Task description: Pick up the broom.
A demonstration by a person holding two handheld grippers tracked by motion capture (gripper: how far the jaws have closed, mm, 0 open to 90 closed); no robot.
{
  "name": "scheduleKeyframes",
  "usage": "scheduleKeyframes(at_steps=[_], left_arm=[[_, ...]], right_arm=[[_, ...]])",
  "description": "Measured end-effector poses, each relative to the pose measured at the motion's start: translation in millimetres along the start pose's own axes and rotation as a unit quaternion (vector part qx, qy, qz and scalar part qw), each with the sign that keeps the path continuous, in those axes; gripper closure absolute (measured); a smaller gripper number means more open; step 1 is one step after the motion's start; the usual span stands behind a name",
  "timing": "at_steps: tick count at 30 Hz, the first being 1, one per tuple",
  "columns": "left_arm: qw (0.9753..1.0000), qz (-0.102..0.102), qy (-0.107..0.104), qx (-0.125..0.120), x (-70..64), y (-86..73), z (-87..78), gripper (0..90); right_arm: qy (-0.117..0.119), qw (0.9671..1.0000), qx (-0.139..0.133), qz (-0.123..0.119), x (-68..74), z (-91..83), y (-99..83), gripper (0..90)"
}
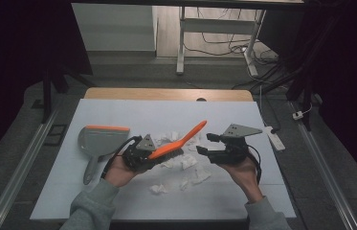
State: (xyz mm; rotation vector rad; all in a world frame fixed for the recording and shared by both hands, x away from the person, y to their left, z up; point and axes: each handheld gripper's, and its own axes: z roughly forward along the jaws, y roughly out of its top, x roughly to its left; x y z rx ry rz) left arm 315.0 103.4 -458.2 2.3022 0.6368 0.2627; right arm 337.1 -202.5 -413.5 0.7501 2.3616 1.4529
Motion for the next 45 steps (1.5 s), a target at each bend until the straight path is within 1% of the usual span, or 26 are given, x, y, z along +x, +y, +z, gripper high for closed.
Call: scheduleKeyframes(at_steps=[3,8,11,12,13,14,17,18,19,20,22,23,24,25,26,27,29,30,31,32,34,35,37,41,42,45], left_arm=[[0.9998,0.011,-0.008,0.013,-0.9,0.8,0.7,80.0],[0.9989,0.029,-0.014,0.032,-4.9,2.2,4.5,80.0],[0.9983,0.037,-0.015,0.043,-7.8,3.4,7.9,80.1],[0.998,0.041,-0.015,0.046,-9.2,4.1,9.0,80.1],[0.9975,0.046,-0.015,0.051,-10.7,4.9,10.1,80.1],[0.9969,0.052,-0.017,0.056,-13.2,5.9,11.8,80.1],[0.9953,0.069,-0.021,0.065,-20.1,8.4,15.9,80.1],[0.9945,0.076,-0.021,0.069,-22.9,9.6,17.2,80.1],[0.9937,0.083,-0.02,0.072,-25.8,10.7,18.5,80.1],[0.9931,0.088,-0.02,0.075,-28.6,11.8,19.8,80.1],[0.9918,0.099,-0.021,0.078,-33.3,13.9,21.4,80.1],[0.9914,0.103,-0.022,0.078,-35.4,14.6,22.0,80.1],[0.9909,0.106,-0.023,0.079,-37.1,15.3,22.3,80.2],[0.9905,0.11,-0.023,0.079,-38.4,15.7,22.3,80.2],[0.9903,0.113,-0.023,0.078,-39.3,16.1,22.1,80.2],[0.9901,0.114,-0.023,0.078,-40.0,16.3,21.7,80.2],[0.9901,0.115,-0.025,0.076,-40.0,16.8,20.6,80.2],[0.9901,0.115,-0.027,0.076,-39.8,16.8,20.2,80.2],[0.9901,0.115,-0.028,0.076,-39.6,16.6,19.8,80.3],[0.99,0.115,-0.03,0.076,-39.4,16.5,19.7,80.3],[0.9897,0.118,-0.031,0.075,-39.2,15.9,20.2,80.3],[0.9894,0.119,-0.033,0.076,-38.7,15.7,20.2,80.2],[0.9892,0.12,-0.04,0.074,-37.5,15.4,20.0,80.2],[0.9878,0.13,-0.058,0.064,-38.2,14.4,16.3,80.2],[0.9875,0.131,-0.061,0.063,-38.3,14.4,15.9,80.2],[0.9866,0.134,-0.068,0.065,-38.6,14.0,17.6,80.1]], right_arm=[[0.002,0.9998,-0.001,-0.018,5.6,-2.1,4.6,36.6],[-0.024,0.9974,0.01,-0.068,19.9,-5.0,13.5,34.3],[-0.016,0.9947,0.028,-0.097,28.0,-4.4,18.4,34.1],[-0.016,0.9947,0.028,-0.097,28.0,-4.4,18.4,34.1],[-0.013,0.9936,0.037,-0.106,30.1,-3.0,19.1,34.0],[-0.003,0.9906,0.056,-0.125,33.1,2.0,18.8,34.0],[0.002,0.9884,0.07,-0.135,35.1,7.0,17.3,34.0],[0.012,0.9852,0.091,-0.144,37.0,13.5,15.3,34.0],[0.012,0.9852,0.091,-0.144,37.0,13.5,15.3,34.0],[0.018,0.9833,0.103,-0.149,38.3,16.6,14.3,34.2],[0.036,0.9773,0.137,-0.157,40.9,26.0,10.9,35.1],[0.036,0.9773,0.137,-0.157,40.9,26.0,10.9,35.1],[0.048,0.9721,0.159,-0.166,41.9,31.5,7.7,36.7],[0.048,0.9721,0.159,-0.166,41.9,31.5,7.7,36.7],[0.052,0.9694,0.169,-0.17,42.4,34.0,6.0,37.8],[0.057,0.9643,0.19,-0.175,43.4,38.4,2.7,39.1],[0.056,0.9609,0.207,-0.175,43.9,42.3,-0.6,43.5],[0.056,0.9609,0.207,-0.175,43.9,42.3,-0.6,43.5],[0.062,0.9567,0.216,-0.185,44.4,44.6,-3.5,51.3],[0.063,0.9551,0.22,-0.188,45.3,44.7,-4.7,54.1],[0.068,0.9542,0.219,-0.192,45.7,44.9,-5.3,56.2],[0.078,0.9505,0.222,-0.203,45.8,44.9,-5.9,59.1],[0.082,0.9493,0.224,-0.205,46.2,44.1,-6.5,60.4],[0.103,0.9396,0.224,-0.237,48.7,41.4,-9.9,65.0],[0.104,0.9382,0.225,-0.242,50.0,40.9,-10.9,66.0],[0.104,0.9302,0.235,-0.262,53.8,40.8,-12.8,68.2]])
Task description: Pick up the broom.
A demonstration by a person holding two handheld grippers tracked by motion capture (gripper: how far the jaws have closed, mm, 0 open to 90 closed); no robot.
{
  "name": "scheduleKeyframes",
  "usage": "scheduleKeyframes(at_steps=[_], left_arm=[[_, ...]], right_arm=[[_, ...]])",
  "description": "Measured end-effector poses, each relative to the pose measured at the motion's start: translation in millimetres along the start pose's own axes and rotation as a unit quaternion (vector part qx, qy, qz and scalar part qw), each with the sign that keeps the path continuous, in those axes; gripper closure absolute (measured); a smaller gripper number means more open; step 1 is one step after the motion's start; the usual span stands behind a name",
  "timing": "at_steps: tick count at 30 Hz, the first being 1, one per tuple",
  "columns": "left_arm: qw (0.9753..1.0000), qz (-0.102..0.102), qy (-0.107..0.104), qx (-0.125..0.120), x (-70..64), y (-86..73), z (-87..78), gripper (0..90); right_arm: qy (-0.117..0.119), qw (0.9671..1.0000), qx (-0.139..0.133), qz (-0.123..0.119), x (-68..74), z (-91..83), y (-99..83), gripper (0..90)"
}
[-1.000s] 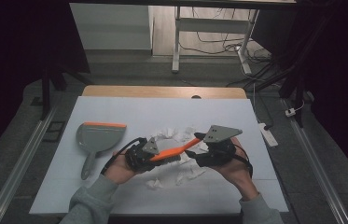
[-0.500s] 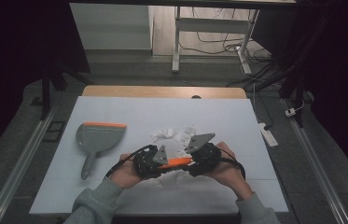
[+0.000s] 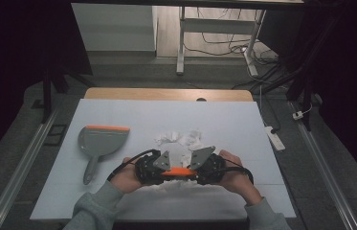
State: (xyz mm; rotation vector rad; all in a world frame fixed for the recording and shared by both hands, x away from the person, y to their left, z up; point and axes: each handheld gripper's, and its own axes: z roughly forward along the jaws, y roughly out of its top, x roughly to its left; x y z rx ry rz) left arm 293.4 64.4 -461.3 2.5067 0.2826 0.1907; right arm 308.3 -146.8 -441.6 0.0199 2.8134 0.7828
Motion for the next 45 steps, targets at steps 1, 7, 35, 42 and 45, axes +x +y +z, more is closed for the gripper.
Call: scheduleKeyframes(at_steps=[1,7,35,42,45], left_arm=[[1.0,0.001,-0.001,0.002,0.5,-0.1,0.3,80.0],[0.9997,-0.002,0.004,-0.025,4.5,-3.5,-6.6,77.4],[0.9862,-0.069,0.102,-0.111,8.8,-13.9,-27.1,29.2],[0.9719,-0.115,0.134,-0.156,4.9,-29.9,-52.0,25.5],[0.9659,-0.135,0.148,-0.164,1.0,-44.9,-63.6,26.1]], right_arm=[[-0.002,1.0,-0.001,-0.007,0.7,0.8,0.0,68.5],[-0.009,0.9995,-0.015,-0.028,1.3,-3.5,-0.1,70.1],[-0.017,0.9952,-0.076,0.06,-14.4,-12.3,-13.1,71.2],[-0.027,0.9882,-0.116,0.096,-24.0,-25.7,-24.6,71.1],[-0.035,0.9853,-0.128,0.108,-27.4,-29.7,-28.5,71.1]])
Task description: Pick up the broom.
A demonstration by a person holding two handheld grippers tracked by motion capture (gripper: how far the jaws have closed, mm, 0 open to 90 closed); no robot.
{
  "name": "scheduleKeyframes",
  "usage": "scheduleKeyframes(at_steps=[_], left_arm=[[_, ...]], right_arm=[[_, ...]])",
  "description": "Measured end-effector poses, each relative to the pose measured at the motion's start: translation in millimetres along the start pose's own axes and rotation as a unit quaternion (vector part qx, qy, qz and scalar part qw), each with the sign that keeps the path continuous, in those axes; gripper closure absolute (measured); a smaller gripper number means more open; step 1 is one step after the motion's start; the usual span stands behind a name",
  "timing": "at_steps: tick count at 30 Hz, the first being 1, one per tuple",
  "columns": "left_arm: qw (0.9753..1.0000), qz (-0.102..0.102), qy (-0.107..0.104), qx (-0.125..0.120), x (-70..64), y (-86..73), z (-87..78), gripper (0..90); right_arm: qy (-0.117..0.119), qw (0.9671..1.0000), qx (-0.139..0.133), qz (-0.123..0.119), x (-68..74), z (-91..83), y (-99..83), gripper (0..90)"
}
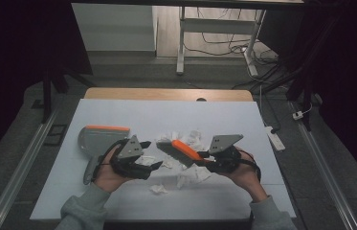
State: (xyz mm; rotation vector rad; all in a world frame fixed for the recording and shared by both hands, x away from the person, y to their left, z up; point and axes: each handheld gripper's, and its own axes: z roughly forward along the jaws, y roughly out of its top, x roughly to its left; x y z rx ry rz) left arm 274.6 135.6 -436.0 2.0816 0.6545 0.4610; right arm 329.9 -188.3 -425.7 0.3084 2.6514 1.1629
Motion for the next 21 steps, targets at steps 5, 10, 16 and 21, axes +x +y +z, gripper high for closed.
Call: scheduleKeyframes(at_steps=[5,10,16,21], left_arm=[[0.9992,-0.024,0.027,0.014,7.3,-21.7,-20.3,26.8],[0.9961,-0.055,0.057,0.038,14.3,-50.2,-34.5,27.0],[0.9906,-0.093,0.082,0.059,20.4,-80.6,-45.5,27.4],[0.9882,-0.105,0.086,0.07,22.0,-96.8,-48.7,27.4]], right_arm=[[-0.023,0.999,-0.012,0.036,-9.1,-6.6,-5.1,71.2],[-0.049,0.9956,-0.019,0.078,-21.6,-12.7,-12.8,71.2],[-0.075,0.9909,-0.029,0.108,-31.7,-20.6,-20.1,71.2],[-0.088,0.9882,-0.028,0.122,-38.2,-22.8,-23.2,71.2]])
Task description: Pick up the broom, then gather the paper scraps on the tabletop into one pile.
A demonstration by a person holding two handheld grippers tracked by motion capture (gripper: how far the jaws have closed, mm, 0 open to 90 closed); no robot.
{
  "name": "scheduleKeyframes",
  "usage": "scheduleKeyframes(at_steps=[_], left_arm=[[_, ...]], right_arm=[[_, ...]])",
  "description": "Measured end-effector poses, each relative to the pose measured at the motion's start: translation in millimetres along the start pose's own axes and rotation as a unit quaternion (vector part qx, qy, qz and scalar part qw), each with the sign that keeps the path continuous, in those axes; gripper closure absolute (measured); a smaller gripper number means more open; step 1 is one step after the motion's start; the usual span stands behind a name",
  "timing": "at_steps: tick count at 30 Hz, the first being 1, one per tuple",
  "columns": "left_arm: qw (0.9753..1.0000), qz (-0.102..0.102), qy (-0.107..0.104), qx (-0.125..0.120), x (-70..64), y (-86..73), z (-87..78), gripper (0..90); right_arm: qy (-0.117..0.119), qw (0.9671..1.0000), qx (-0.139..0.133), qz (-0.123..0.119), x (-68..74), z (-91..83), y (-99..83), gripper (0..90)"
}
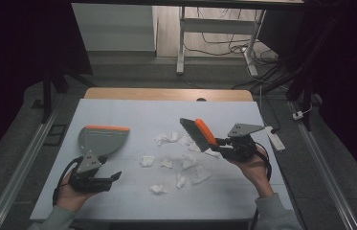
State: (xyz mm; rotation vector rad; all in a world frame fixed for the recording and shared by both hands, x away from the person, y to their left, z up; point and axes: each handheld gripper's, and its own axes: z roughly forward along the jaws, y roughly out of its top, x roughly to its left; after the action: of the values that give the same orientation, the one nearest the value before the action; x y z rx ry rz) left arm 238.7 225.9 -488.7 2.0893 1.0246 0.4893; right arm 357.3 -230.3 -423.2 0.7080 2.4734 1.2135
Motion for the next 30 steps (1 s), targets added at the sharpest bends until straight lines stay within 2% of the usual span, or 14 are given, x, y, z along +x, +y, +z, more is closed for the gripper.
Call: scheduleKeyframes(at_steps=[13,16,18,24,30], left_arm=[[1.0,-0.002,0.0,0.008,2.6,-2.3,5.9,27.5],[1.0,-0.004,0.001,0.008,3.9,-1.3,6.6,27.5],[1.0,-0.006,0.003,0.007,5.1,-1.4,7.3,27.5],[1.0,-0.005,0.0,0.008,6.8,-1.5,9.2,27.4],[0.9999,-0.003,-0.007,0.007,9.2,0.2,12.4,27.4]], right_arm=[[-0.025,0.9997,0.0,0.007,-9.7,1.9,4.2,71.2],[-0.029,0.9995,0.009,0.007,-17.8,4.2,4.6,71.2],[-0.038,0.9991,0.013,0.016,-25.6,5.7,5.5,71.2],[-0.061,0.9962,0.056,0.025,-50.6,10.1,16.7,71.2],[-0.085,0.987,0.135,0.019,-69.9,25.5,22.8,71.2]])
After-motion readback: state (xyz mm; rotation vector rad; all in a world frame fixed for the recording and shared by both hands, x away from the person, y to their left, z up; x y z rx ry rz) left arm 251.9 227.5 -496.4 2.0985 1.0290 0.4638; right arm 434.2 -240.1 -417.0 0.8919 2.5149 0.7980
